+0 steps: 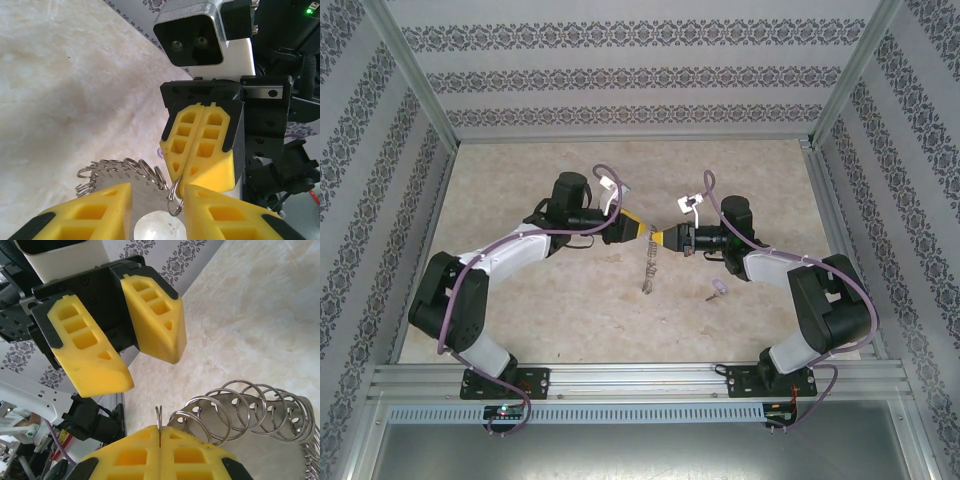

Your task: Put the keys on the keyring

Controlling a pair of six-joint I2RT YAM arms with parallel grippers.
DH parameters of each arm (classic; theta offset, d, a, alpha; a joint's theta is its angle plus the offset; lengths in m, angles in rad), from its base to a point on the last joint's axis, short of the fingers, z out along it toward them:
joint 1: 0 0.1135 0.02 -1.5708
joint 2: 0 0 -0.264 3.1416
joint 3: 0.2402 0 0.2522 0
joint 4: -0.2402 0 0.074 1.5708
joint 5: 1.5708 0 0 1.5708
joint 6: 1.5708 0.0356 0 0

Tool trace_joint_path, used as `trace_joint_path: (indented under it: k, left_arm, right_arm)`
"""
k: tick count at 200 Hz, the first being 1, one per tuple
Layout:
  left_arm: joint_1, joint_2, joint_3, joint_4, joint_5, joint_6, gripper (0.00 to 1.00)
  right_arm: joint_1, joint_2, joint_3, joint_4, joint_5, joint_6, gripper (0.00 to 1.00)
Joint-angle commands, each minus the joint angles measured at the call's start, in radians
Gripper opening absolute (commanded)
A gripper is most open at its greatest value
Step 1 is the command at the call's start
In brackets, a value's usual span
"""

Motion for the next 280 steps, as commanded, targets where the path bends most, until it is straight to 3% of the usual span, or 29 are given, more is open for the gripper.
trace_joint_path:
  k: [1,49,115,211,280]
  left_arm:
    - [0.007,0.017,-0.027,0.104,0.079,-0.05,0.31]
    - [0.006,0.011,-0.113,0.271,0.092,-0.143,0.29]
    - [0.004,0.069,-0.15,0.606,0.104,-0.379,0.27]
    - [-0.013,0.138,-0.164,0.826,0.115,-0.541,0.25]
    - [-0.023,0.168,-0.196,0.89,0.092,-0.582,0.26]
  right_arm:
    - [-0.008,-0.012,0.037,0.074,-0.013,0.01,0.0]
    - [-0.021,0.0,0.039,0.13,-0.012,0.056,0.0]
    - [-0.021,-0.015,0.04,0.175,0.0,0.091,0.0]
    - [-0.024,-0.004,0.048,0.208,0.046,0.109,0.0]
    - [-0.032,0.009,0.052,0.243,0.063,0.132,0.0]
